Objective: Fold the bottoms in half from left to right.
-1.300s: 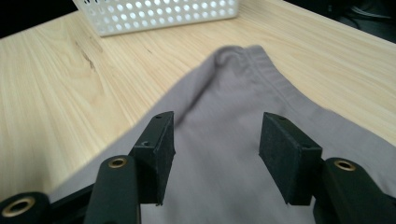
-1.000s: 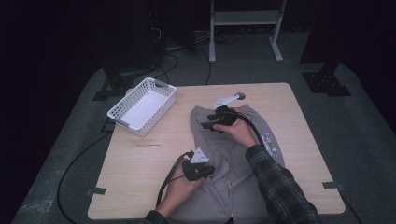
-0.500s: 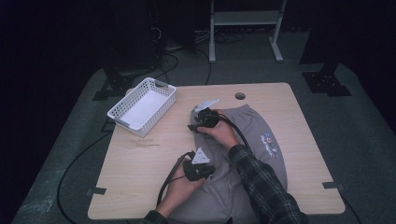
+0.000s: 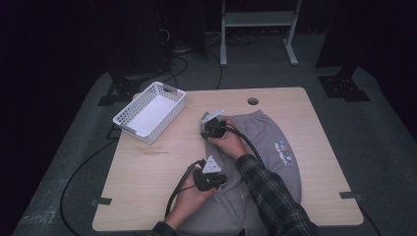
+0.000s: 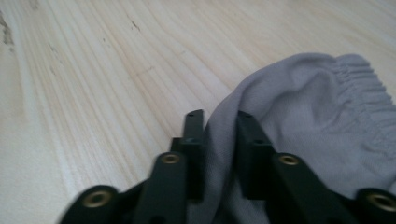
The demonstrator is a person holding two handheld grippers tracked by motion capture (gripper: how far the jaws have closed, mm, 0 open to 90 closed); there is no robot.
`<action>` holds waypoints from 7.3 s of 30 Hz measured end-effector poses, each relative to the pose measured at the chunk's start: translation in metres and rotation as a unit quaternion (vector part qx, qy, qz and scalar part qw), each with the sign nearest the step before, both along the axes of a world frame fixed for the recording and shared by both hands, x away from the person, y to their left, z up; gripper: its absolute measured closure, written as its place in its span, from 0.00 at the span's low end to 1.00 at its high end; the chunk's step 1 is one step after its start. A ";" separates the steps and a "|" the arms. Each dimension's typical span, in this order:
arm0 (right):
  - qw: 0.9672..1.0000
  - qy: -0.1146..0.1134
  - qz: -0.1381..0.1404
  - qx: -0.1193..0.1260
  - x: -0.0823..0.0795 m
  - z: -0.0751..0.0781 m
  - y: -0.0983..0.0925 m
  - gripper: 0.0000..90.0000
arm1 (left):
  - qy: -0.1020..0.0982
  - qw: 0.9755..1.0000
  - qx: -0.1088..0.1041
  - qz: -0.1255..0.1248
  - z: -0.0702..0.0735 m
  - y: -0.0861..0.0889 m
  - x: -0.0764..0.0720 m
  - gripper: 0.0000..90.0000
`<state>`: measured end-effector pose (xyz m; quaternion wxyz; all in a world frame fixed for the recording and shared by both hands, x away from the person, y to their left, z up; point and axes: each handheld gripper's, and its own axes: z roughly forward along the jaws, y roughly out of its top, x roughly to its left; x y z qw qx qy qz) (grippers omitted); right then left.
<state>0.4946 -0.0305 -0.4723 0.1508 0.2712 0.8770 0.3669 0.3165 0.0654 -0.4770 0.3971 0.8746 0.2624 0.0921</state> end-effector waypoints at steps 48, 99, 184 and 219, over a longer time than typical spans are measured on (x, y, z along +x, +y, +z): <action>0.989 0.004 -0.134 0.068 -0.017 0.057 -0.198 0.98 | -0.001 0.985 -0.114 -0.133 0.059 -0.144 0.010 0.97; 0.968 0.019 -0.245 0.045 -0.073 -0.007 -0.272 0.94 | -0.028 0.999 -0.005 0.019 0.011 -0.064 0.069 0.59; 0.992 0.012 -0.114 0.060 -0.190 0.020 -0.285 0.65 | -0.027 1.000 0.002 0.005 -0.003 -0.063 0.069 0.65; 0.991 0.026 -0.121 0.055 -0.077 -0.009 -0.193 0.72 | -0.036 0.993 0.012 0.111 -0.002 0.043 0.111 0.63</action>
